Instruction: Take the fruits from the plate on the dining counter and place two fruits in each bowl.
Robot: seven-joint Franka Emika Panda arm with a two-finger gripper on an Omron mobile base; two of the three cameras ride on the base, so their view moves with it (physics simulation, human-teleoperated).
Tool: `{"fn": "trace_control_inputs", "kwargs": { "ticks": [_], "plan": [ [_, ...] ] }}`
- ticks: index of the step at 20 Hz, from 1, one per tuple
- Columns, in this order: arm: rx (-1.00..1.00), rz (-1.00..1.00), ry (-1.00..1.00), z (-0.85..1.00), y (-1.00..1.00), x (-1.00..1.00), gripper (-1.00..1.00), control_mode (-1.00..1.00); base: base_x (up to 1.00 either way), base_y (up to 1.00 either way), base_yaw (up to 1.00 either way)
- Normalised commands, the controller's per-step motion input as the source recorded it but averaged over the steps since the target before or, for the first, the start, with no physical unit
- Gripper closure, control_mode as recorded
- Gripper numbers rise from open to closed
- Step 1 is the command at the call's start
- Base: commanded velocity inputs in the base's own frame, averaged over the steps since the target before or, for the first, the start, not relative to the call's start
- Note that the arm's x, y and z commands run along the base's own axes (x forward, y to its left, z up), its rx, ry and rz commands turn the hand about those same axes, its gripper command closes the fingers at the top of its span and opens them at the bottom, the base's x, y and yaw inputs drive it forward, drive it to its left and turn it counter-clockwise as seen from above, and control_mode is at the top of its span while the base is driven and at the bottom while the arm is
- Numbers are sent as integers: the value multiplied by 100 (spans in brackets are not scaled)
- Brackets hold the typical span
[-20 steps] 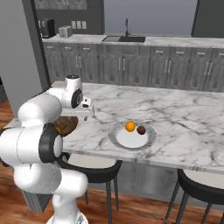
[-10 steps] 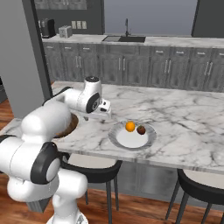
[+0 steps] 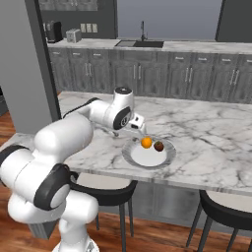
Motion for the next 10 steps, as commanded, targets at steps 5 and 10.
{"fn": "trace_control_inputs", "kwargs": {
  "ticks": [5, 10],
  "plan": [
    [-1, -17, 3, -1, -53, 2, -100, -100, 0, 0, 0],
    [0, -3, 12, -33, 0, 24, -100, -100, 0, 0, 0]
  ]
}}
